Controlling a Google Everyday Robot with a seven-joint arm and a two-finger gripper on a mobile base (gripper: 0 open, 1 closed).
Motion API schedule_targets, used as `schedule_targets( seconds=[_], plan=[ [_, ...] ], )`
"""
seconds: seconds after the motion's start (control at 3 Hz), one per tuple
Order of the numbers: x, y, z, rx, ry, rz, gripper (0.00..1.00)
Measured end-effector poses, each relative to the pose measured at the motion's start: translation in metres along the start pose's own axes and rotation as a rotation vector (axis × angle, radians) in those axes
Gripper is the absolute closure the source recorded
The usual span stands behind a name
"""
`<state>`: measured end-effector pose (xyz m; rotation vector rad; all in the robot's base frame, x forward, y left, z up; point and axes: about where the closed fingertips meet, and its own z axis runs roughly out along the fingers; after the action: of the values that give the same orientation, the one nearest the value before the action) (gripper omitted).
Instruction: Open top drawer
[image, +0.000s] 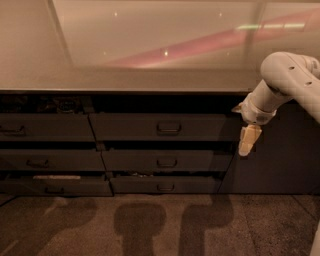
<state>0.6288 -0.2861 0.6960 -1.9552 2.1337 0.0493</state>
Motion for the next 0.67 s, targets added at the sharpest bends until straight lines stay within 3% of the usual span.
schedule_targets(
  seconds=[0.67],
  plan=[
    [-0.0027, 0.0083, 0.0045, 0.015, 0.009, -0.032, 0.0]
  ],
)
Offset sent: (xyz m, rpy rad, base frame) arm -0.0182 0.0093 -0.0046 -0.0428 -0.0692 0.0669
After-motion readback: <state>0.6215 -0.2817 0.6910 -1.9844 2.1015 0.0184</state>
